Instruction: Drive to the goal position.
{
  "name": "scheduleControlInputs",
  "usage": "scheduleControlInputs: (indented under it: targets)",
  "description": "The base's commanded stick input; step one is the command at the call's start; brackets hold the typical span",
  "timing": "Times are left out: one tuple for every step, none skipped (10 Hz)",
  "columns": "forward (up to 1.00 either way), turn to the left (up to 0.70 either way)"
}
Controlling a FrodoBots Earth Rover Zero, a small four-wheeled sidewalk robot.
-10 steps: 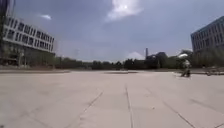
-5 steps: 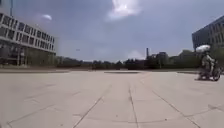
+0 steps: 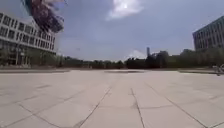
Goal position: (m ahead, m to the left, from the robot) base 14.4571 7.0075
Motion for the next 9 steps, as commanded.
scheduleControlInputs:
  targets:
    - [0.70,0.00]
    - [0.70,0.00]
    - [0.70,0.00]
    - [0.70,0.00]
    - [0.70,0.00]
    - [0.70,0.00]
    - [0.70,0.00]
    - [0.70,0.00]
    - [0.70,0.00]
